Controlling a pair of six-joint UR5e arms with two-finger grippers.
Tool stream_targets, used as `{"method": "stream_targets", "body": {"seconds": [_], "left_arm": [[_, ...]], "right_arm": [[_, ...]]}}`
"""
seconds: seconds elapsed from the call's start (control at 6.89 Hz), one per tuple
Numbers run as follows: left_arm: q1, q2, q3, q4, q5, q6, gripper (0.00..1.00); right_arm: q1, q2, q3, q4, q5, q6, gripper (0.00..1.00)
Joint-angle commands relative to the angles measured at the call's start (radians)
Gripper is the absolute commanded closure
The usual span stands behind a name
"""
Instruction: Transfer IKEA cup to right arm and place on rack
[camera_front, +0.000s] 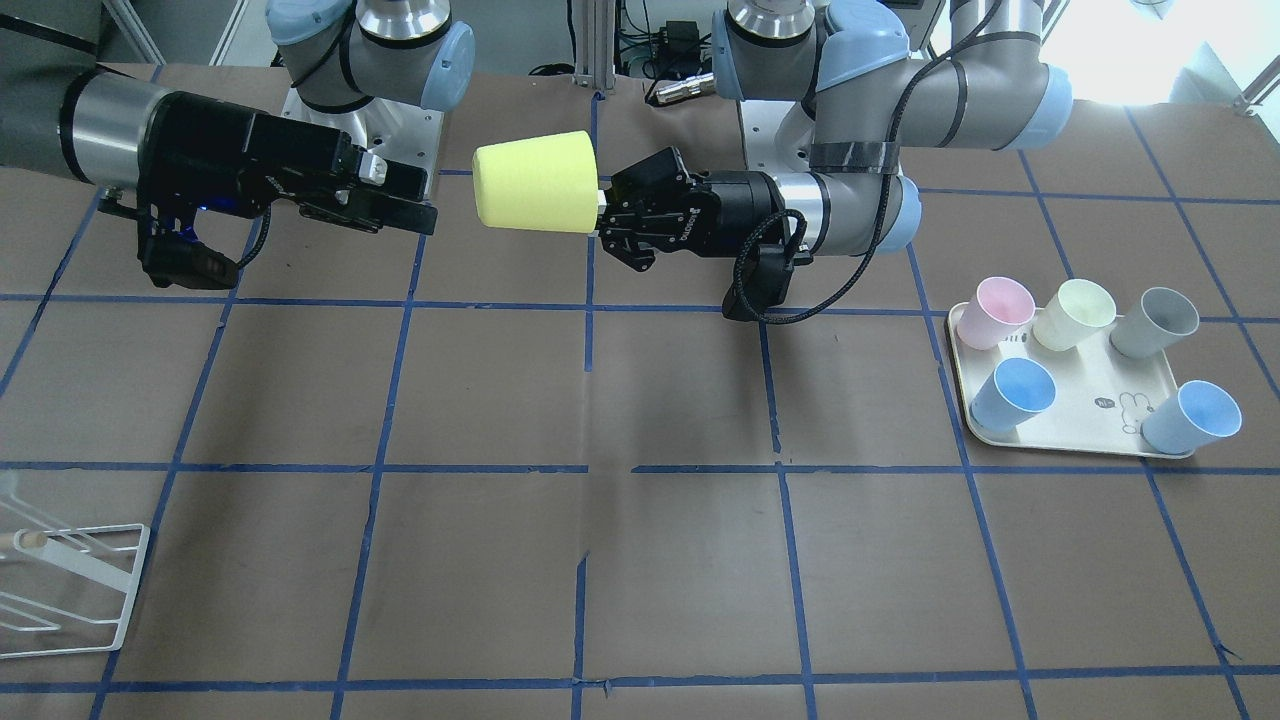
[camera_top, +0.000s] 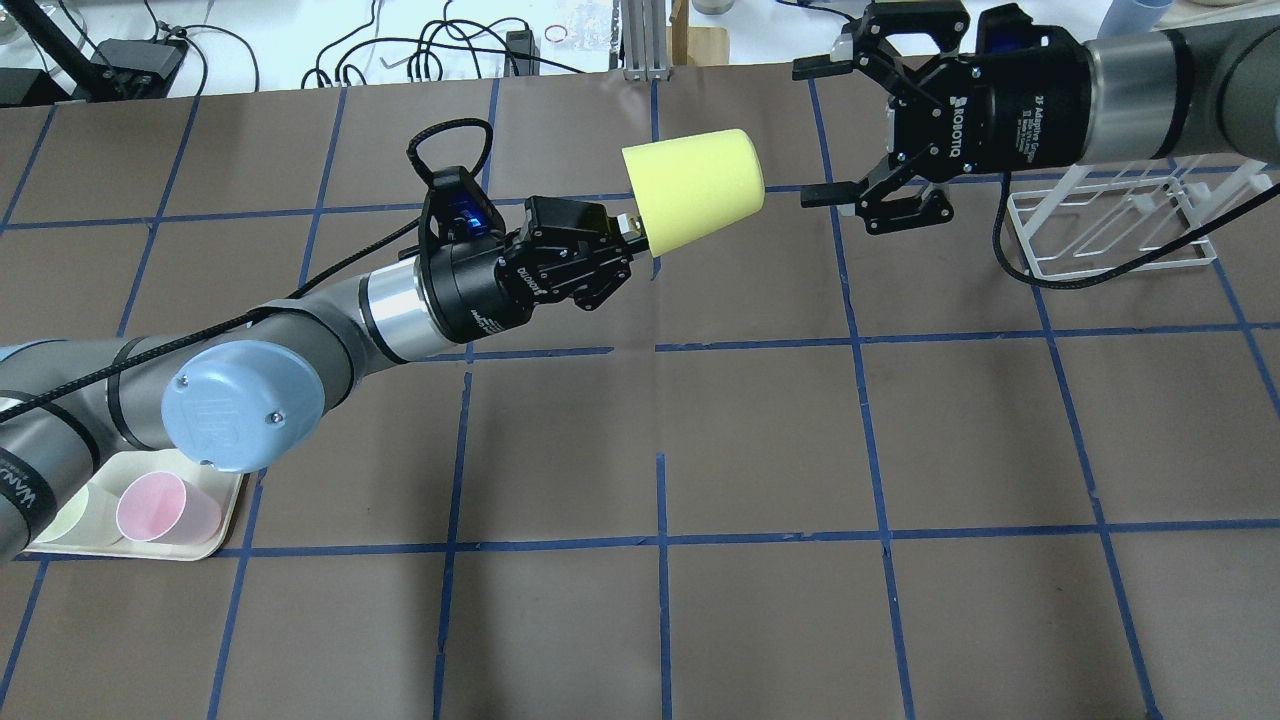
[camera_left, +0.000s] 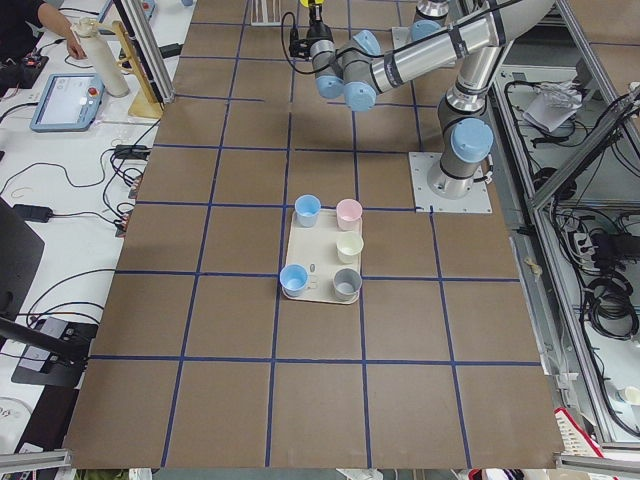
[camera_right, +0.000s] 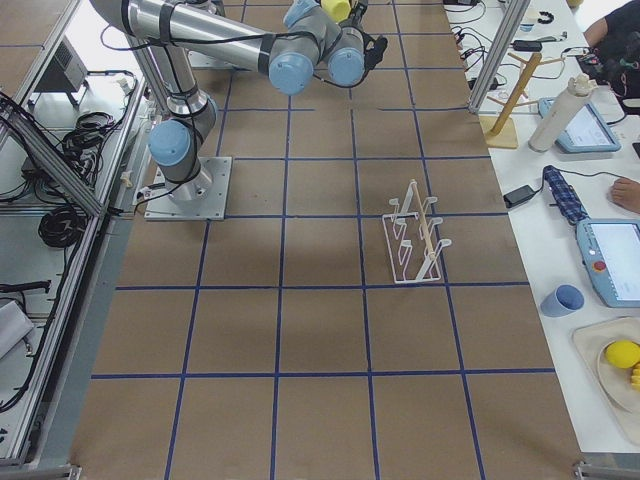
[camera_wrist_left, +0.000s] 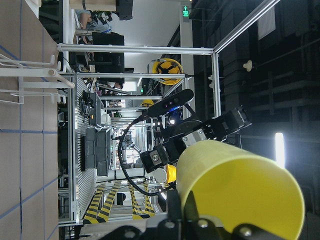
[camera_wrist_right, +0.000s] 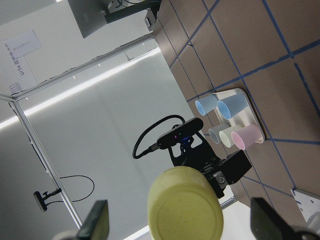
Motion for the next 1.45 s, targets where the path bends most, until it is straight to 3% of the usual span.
{"method": "stream_targets", "body": {"seconds": [0.0, 0.44, 0.87, 1.31], "left_arm": [[-0.001, 0.005, 0.001, 0.001, 0.007, 0.001, 1.0], [-0.001, 0.008, 0.002, 0.001, 0.009, 0.001, 1.0], [-0.001, 0.006, 0.002, 0.002, 0.009, 0.003, 1.0], [0.001, 0.005, 0.004, 0.002, 0.009, 0.003, 1.0]], "right_arm": [[0.035, -0.004, 0.004, 0.015, -0.022, -0.005, 0.0], [0.066, -0.005, 0.001, 0.013, -0.023, -0.008, 0.0], [0.066, -0.016, 0.0, 0.012, -0.025, -0.009, 0.16], [0.078, -0.016, -0.002, 0.01, -0.025, -0.009, 0.21]]}}
